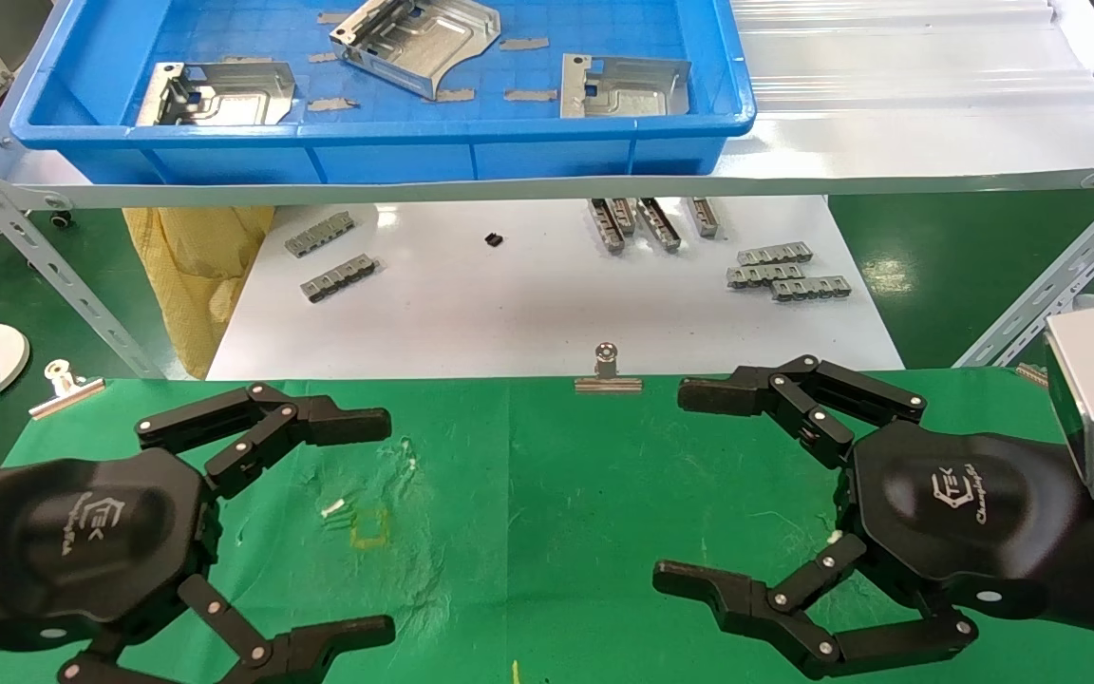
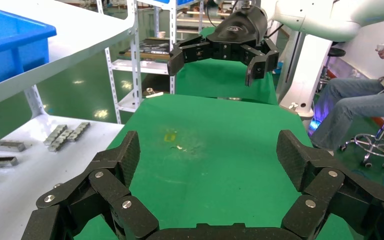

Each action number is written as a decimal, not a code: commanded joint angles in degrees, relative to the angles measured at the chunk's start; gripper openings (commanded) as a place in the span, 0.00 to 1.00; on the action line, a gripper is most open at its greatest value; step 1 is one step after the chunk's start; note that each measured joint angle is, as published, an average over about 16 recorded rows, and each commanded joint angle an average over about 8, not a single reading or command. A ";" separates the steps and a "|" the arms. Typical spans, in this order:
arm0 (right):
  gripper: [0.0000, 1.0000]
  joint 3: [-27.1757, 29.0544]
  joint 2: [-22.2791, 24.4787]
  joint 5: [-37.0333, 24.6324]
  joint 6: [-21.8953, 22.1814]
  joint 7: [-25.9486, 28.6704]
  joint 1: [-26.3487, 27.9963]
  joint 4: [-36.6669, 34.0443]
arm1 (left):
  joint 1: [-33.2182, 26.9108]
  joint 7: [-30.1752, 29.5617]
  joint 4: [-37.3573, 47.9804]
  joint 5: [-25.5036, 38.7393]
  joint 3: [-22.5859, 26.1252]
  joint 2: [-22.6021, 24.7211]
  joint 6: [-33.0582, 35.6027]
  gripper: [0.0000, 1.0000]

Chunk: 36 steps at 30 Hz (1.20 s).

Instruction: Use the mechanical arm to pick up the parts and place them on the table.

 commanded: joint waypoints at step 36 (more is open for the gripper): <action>0.00 0.00 0.00 0.00 0.00 0.00 0.00 0.00 | 0.00 0.00 0.00 0.00 0.00 0.00 0.00 1.00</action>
